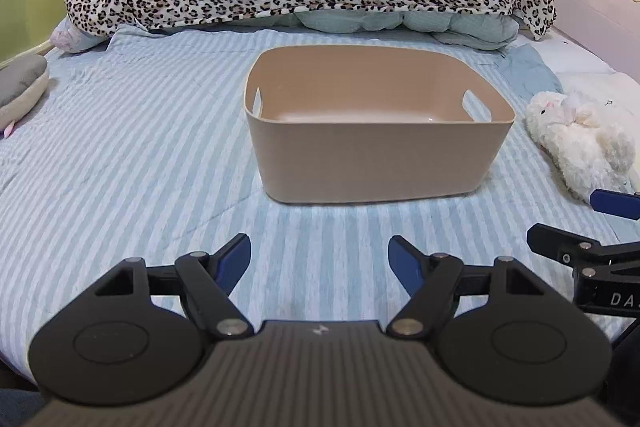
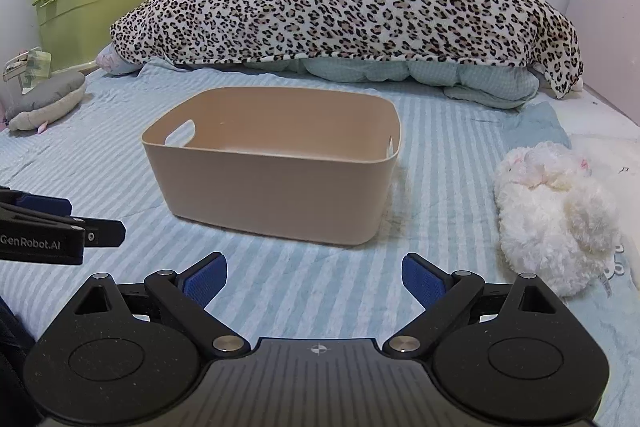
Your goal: Organize objects
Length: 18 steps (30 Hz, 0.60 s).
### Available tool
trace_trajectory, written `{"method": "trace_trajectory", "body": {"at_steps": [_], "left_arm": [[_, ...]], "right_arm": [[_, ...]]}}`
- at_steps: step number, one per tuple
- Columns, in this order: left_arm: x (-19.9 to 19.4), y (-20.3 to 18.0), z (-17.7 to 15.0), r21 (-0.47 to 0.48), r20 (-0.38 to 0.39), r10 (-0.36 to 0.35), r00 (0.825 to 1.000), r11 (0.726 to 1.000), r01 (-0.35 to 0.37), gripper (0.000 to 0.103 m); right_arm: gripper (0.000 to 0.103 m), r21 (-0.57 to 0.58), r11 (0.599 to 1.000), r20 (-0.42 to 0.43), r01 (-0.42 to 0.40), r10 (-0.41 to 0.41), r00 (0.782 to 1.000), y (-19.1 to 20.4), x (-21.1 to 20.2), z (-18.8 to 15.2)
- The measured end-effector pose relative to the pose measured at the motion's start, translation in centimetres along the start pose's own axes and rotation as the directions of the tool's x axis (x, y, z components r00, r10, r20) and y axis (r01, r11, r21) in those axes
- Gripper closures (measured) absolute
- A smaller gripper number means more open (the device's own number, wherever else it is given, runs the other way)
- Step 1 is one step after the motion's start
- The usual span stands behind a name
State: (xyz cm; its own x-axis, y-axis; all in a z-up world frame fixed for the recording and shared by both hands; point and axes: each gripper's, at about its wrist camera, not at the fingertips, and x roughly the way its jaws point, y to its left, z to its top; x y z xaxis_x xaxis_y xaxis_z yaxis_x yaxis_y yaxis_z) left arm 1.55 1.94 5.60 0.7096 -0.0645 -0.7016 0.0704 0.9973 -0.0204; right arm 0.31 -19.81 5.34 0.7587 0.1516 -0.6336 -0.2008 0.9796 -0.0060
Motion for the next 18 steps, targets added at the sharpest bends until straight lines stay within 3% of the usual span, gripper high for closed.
{"method": "trace_trajectory", "body": {"at_steps": [18], "left_arm": [[0.37,-0.51,-0.82,0.034,-0.037,-0.001,0.999,0.999,0.003,0.027]], "right_arm": [[0.007,0.01,1.0,-0.025,-0.011,0.012,1.0,0.29,-0.26,-0.74]]}}
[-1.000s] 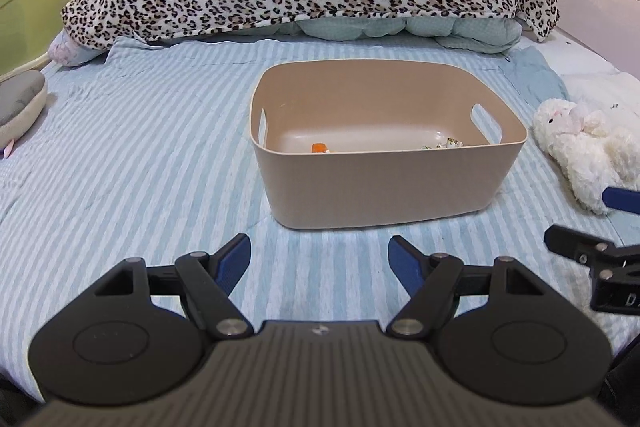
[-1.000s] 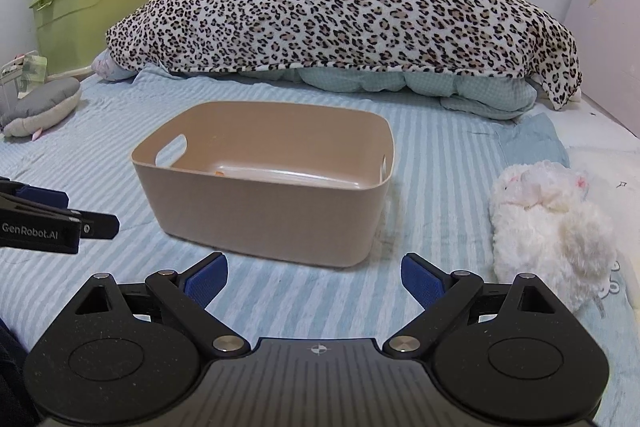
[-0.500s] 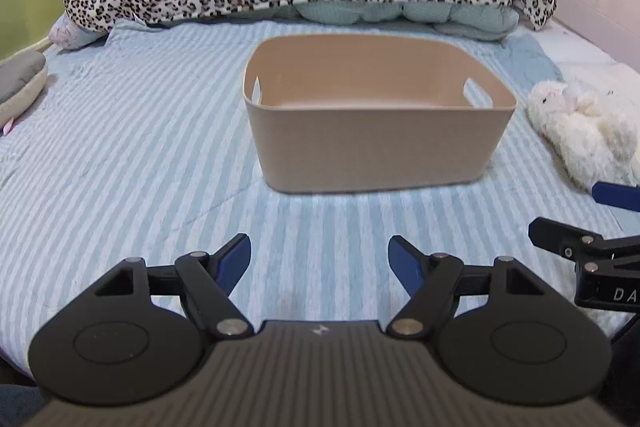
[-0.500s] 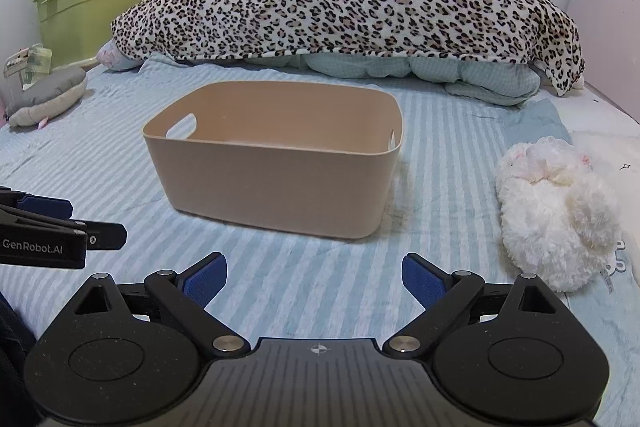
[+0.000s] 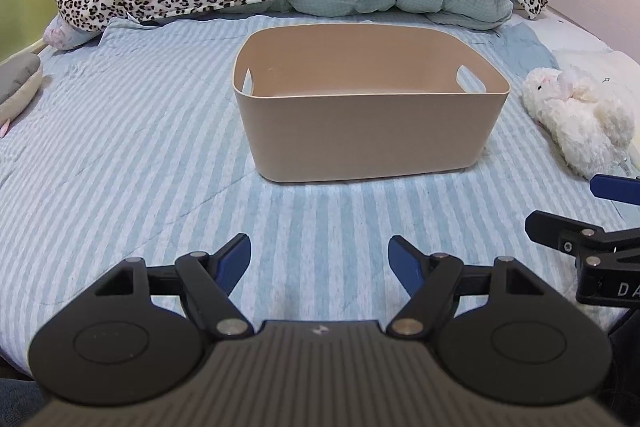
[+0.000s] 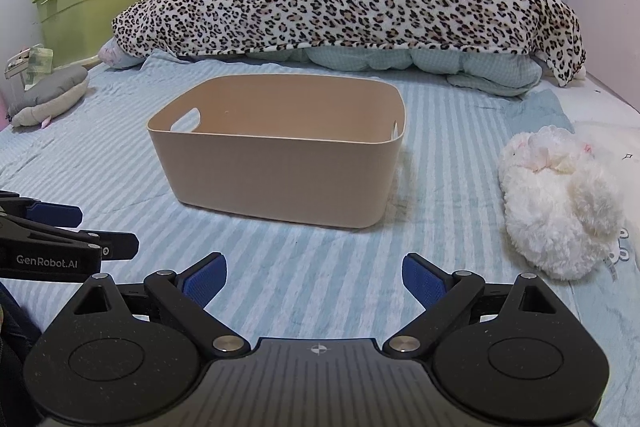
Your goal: Organize objects
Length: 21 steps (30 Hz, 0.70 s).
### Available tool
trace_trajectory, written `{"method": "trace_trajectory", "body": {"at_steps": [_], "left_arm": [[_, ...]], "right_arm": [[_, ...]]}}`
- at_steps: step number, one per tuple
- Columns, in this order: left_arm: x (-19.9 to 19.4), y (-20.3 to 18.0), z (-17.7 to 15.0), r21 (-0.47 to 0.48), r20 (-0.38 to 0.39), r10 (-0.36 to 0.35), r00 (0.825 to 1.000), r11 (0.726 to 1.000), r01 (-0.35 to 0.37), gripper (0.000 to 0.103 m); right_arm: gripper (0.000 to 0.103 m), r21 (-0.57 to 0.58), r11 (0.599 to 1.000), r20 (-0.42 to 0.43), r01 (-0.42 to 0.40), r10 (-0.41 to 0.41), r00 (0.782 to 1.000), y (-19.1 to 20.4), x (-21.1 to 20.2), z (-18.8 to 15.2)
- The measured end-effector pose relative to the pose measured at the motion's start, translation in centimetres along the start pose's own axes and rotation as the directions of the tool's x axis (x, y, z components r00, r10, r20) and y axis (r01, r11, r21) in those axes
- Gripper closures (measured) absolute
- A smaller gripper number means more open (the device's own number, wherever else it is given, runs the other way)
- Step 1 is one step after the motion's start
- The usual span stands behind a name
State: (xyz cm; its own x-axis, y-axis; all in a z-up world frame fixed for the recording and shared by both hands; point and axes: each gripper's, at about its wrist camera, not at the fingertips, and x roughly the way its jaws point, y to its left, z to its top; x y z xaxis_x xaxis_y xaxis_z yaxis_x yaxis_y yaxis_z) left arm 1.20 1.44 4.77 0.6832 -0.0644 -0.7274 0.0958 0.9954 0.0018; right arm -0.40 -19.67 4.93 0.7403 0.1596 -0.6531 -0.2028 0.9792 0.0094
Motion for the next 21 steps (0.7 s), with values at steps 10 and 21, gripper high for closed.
{"method": "trace_trajectory", "body": {"at_steps": [10,21], "left_arm": [[0.03,0.07,-0.16,0.003,-0.003,0.008,1.0,1.0,-0.008,0.027],[0.67,0.38,-0.27,0.0,-0.015,0.028,0.999,1.0,-0.028,0.026]], "right_arm": [[0.007,0.001,1.0,-0.01,-0.002,0.002,1.0,0.15,0.04,-0.33],[0.007,0.005,1.0,-0.02,0.004,-0.004,1.0,0.26,0.24,-0.78]]}}
